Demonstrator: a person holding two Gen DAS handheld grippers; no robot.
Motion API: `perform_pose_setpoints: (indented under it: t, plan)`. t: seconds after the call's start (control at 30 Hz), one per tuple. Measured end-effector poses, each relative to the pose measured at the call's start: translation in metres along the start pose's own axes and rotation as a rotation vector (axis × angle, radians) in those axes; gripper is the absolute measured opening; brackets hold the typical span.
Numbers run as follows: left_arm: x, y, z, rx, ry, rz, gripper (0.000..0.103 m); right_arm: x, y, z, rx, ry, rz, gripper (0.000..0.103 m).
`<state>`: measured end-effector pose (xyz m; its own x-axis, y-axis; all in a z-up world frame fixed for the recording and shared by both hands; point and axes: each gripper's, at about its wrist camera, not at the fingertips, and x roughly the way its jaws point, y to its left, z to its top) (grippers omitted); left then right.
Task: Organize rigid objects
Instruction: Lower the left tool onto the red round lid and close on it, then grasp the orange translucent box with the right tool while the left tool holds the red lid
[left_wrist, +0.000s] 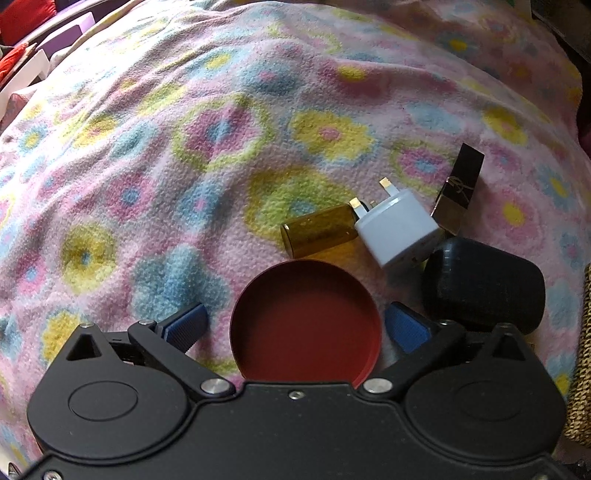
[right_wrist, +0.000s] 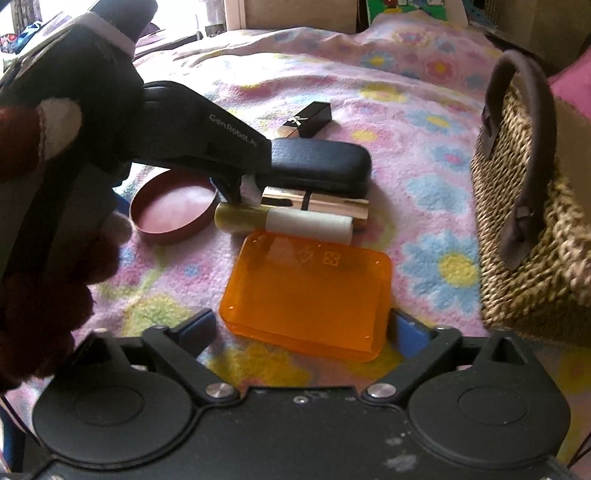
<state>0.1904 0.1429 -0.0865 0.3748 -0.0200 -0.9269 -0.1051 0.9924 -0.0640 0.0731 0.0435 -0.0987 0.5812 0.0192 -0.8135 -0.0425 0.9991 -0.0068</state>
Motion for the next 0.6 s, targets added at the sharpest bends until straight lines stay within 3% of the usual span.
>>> perform_pose_setpoints:
  t: [0.13, 0.43, 0.6]
  plan:
    - [-0.009, 0.002, 0.001, 0.002, -0.033, -0.012, 0.072, -0.004, -0.004, 0.001, -0.009, 0.002, 0.016, 0.091]
    - [-0.013, 0.017, 0.002, -0.047, -0.033, -0.004, 0.071, 0.001, -0.009, 0.008, -0.010, -0.004, 0.008, 0.091]
    - [-0.016, 0.031, -0.002, -0.092, -0.028, -0.018, 0.071, -0.009, -0.011, 0.005, -0.139, -0.042, 0.044, 0.091]
